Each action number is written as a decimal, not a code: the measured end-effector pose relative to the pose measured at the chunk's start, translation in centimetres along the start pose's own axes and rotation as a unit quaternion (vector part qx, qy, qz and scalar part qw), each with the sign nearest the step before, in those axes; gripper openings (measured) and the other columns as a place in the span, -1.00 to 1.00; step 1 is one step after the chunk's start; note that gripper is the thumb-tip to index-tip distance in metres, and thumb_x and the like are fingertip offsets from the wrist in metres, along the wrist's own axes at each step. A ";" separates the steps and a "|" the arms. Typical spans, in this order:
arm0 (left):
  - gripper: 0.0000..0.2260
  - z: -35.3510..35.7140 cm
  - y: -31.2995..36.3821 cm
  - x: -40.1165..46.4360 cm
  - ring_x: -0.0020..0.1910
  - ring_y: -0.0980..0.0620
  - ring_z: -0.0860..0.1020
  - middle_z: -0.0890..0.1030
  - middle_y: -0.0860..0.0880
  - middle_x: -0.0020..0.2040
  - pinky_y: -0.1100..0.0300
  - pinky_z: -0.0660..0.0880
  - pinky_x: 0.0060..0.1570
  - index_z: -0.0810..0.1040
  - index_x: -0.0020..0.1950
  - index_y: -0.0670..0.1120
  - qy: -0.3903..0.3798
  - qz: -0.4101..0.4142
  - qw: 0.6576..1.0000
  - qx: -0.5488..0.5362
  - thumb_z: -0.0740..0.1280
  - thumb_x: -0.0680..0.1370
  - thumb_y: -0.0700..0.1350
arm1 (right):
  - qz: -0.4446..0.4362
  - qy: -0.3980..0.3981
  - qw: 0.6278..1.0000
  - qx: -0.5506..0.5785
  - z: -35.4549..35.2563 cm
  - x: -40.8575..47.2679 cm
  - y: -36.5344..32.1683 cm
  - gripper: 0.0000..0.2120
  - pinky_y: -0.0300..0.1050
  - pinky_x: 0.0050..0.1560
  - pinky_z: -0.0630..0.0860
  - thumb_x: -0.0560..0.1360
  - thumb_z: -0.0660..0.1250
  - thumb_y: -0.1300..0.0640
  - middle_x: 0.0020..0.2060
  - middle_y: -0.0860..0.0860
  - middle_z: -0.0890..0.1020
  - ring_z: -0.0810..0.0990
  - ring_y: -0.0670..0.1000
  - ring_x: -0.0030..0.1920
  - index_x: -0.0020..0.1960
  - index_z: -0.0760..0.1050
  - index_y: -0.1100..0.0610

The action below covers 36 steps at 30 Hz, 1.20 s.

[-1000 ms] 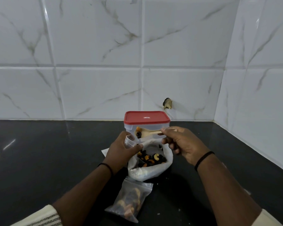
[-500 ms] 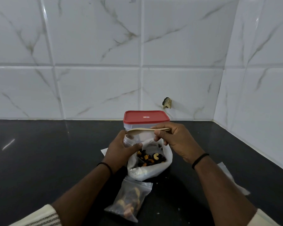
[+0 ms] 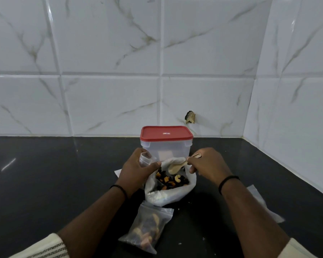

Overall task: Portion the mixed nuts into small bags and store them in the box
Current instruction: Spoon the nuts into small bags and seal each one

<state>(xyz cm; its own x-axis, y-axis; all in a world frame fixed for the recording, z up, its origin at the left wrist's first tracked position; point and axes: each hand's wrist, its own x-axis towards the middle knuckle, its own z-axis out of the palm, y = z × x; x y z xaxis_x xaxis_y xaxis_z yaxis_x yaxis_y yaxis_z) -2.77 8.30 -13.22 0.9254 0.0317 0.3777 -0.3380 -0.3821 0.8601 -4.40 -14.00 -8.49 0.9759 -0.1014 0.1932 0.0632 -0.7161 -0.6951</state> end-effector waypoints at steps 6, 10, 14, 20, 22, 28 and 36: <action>-0.67 -0.2 -0.3 0.0 -0.06 0.03 0.63 0.64 0.01 -0.04 -0.01 0.61 -0.03 0.49 0.02 0.08 -0.013 -0.004 1.000 -0.020 0.50 0.36 0.12 | 0.053 -0.067 0.985 0.150 0.8 -0.8 -0.7 -0.83 -0.34 -0.56 0.32 0.54 0.32 0.21 -0.36 0.10 0.68 0.45 -0.17 -0.59 -0.10 0.64 0.30; -0.72 -0.2 -0.2 0.0 -0.06 0.02 0.63 0.64 0.00 -0.05 0.01 0.61 -0.04 0.49 0.03 0.05 -0.014 -0.002 1.000 -0.020 0.50 0.43 0.04 | 0.106 -0.098 0.973 0.181 0.2 -1.3 -0.9 -0.83 -0.36 -0.64 0.20 0.56 0.33 0.22 -0.41 0.07 0.64 0.39 -0.17 -0.63 -0.06 0.63 0.32; -0.72 -0.2 -0.1 0.1 -0.06 0.01 0.63 0.65 0.00 -0.07 0.04 0.61 -0.06 0.49 0.03 0.03 -0.013 -0.002 1.000 -0.026 0.51 0.43 0.02 | 0.087 -0.080 0.982 0.145 0.1 -1.1 -0.8 -0.85 -0.34 -0.57 0.30 0.51 0.34 0.28 -0.43 0.11 0.64 0.41 -0.18 -0.65 -0.18 0.62 0.32; -0.70 -0.2 -0.1 0.0 -0.06 0.05 0.63 0.65 0.02 -0.05 0.08 0.60 -0.07 0.49 0.03 0.06 -0.015 0.000 1.000 -0.024 0.50 0.41 0.09 | 0.076 -0.089 0.984 0.131 1.0 -0.6 -0.6 -0.84 -0.29 -0.46 0.35 0.51 0.36 0.24 -0.47 0.05 0.63 0.43 -0.17 -0.62 -0.15 0.66 0.31; -0.75 -0.2 -0.1 0.0 -0.08 0.04 0.63 0.63 0.01 -0.04 0.12 0.59 -0.12 0.49 0.03 0.06 -0.013 0.002 1.000 -0.018 0.49 0.45 0.02 | 0.080 -0.102 0.981 0.141 1.5 -0.6 -0.5 -0.82 -0.28 -0.47 0.33 0.53 0.35 0.22 -0.49 0.05 0.62 0.41 -0.13 -0.61 -0.18 0.66 0.28; -0.75 -0.3 0.0 -0.1 -0.11 0.03 0.62 0.62 0.00 -0.07 0.20 0.53 -0.22 0.49 0.04 0.04 -0.006 0.003 1.000 -0.018 0.48 0.45 0.01 | 0.112 -0.128 0.969 0.180 1.0 -0.5 -0.5 -0.81 -0.32 -0.53 0.27 0.55 0.34 0.24 -0.39 0.12 0.63 0.39 -0.15 -0.63 -0.06 0.64 0.37; -0.66 -0.4 -0.1 -0.1 -0.09 0.01 0.63 0.63 0.00 -0.04 0.06 0.62 -0.13 0.49 0.05 0.07 -0.014 -0.005 1.000 -0.023 0.48 0.38 0.15 | 0.126 -0.142 0.965 0.183 1.1 -0.9 -1.0 -0.80 -0.36 -0.59 0.23 0.57 0.32 0.24 -0.58 -0.06 0.57 0.38 -0.19 -0.67 0.03 0.62 0.38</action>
<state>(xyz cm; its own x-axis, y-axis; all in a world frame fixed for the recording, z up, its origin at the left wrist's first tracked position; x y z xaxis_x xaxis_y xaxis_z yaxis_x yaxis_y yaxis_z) -2.94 8.73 -13.18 0.9331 0.0084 0.3595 -0.3356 -0.3387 0.8790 -5.15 -12.43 -8.71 0.9845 -0.0111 -0.1752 -0.1651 -0.3970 -0.9029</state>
